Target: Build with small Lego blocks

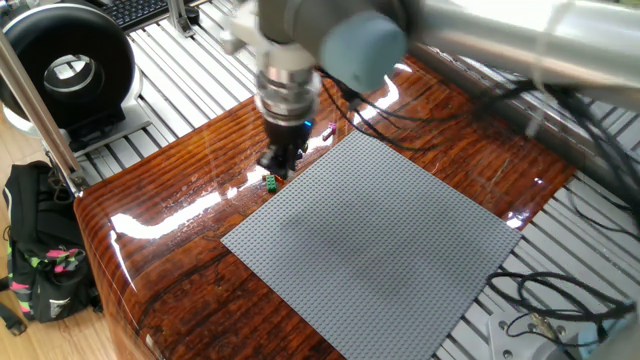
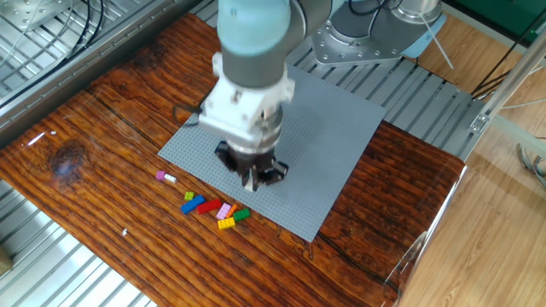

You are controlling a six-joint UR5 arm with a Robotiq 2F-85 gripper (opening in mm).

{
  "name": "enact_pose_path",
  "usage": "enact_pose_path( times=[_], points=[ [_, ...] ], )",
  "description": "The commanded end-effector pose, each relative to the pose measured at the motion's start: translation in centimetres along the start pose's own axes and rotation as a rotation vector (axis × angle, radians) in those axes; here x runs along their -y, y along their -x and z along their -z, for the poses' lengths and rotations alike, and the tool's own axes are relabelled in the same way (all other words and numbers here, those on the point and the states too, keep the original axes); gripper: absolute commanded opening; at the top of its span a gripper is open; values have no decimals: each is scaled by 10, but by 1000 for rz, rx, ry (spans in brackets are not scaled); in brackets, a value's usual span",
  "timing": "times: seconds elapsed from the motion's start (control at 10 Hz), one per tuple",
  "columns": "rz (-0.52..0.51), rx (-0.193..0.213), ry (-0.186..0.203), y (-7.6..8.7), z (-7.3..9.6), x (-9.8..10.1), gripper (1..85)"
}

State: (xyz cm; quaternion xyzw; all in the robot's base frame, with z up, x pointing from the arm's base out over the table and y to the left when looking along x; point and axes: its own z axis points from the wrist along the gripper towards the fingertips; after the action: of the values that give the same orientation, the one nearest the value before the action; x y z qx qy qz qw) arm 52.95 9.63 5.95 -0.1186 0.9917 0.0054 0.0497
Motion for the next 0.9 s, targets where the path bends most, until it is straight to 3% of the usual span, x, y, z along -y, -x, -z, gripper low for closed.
enact_pose_path(
  times=[0.0,0.3,0.5,0.8],
  points=[
    [-46,38,-30,-14,-17,18,17],
    [-93,-10,13,-26,-22,8,17],
    [-87,-30,13,-33,-24,15,17],
    [-102,-2,45,-24,-23,5,17]
  ],
)
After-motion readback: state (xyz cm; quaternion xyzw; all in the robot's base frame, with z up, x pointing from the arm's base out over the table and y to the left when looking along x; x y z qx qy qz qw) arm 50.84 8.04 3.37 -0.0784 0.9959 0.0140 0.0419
